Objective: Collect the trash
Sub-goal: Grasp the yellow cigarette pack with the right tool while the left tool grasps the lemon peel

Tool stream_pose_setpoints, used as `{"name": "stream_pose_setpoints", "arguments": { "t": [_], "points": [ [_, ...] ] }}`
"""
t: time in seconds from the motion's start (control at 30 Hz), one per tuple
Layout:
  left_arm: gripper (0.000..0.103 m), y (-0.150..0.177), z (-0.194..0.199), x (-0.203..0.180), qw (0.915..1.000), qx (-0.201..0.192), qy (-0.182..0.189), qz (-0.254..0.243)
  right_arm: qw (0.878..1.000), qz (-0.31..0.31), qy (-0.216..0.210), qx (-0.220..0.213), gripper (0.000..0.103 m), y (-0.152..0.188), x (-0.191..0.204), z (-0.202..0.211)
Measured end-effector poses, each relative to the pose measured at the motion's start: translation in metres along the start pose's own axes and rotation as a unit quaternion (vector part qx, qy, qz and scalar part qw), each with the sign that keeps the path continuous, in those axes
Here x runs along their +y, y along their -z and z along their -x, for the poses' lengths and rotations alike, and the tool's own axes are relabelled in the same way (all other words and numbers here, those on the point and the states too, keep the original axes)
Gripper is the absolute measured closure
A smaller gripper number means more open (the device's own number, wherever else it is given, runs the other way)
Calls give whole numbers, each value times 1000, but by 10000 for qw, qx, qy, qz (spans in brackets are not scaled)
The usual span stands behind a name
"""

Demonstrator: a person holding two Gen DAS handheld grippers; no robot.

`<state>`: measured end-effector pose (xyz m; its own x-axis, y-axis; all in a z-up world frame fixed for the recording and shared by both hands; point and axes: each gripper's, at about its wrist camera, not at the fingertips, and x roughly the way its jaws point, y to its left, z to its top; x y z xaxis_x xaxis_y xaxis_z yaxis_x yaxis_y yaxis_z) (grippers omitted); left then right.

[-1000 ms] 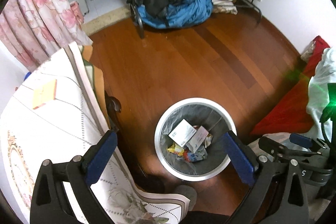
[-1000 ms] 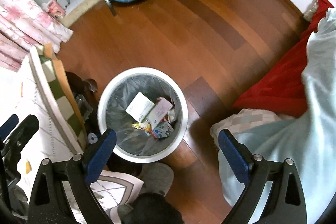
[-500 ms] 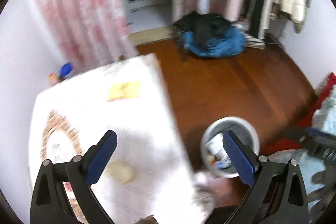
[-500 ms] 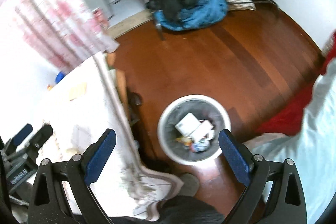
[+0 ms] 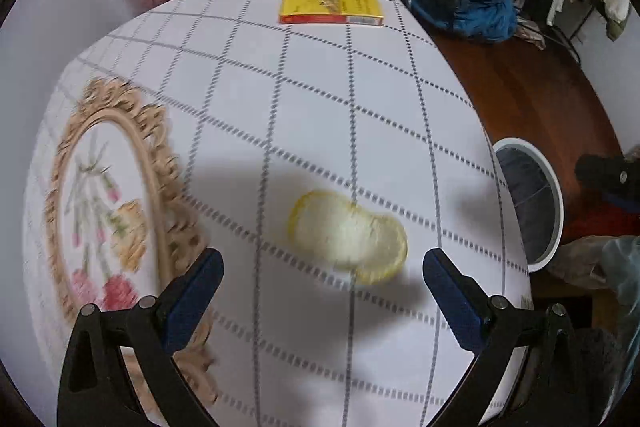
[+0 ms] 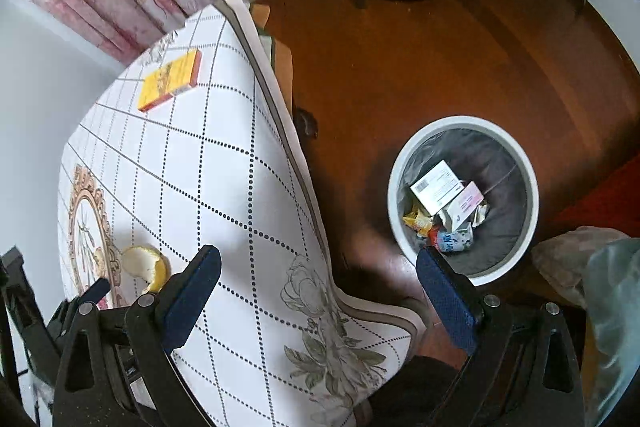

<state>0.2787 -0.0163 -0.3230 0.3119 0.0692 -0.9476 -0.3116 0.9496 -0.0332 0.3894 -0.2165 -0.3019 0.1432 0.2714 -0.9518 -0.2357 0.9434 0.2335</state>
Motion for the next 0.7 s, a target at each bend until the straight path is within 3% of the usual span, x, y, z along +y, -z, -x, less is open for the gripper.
{"name": "stream_pose_setpoints", "arguments": {
  "t": [0.03,0.07,0.1,0.2,0.27,0.37,0.57,0.7],
  "points": [
    [14,-3,-1,0,10000,-58,30,-29,10000,21,15,27,4,-2,1,-3],
    [44,-6,-5,-2,9999,-85,77,-70,10000,46,28,42,4,-3,1,-5],
    [57,-8,-4,-1,9998,-94,129,-71,9999,81,46,57,4,-6,2,-7],
    [72,-16,2,4,9995,-249,171,-74,9994,303,39,146,4,-21,14,-11],
    [74,-23,5,15,9994,-353,-37,45,9977,637,22,240,4,-38,33,-15],
    [74,-39,7,48,9961,-556,-416,546,9856,1610,118,507,4,-73,87,-28],
    [74,-61,2,109,9847,-641,-828,1392,9280,3527,655,1003,4,-133,202,-80],
    [74,-73,-6,132,9780,-673,-1133,1616,8747,4545,1081,1287,4,-155,254,-122]
  ]
}}
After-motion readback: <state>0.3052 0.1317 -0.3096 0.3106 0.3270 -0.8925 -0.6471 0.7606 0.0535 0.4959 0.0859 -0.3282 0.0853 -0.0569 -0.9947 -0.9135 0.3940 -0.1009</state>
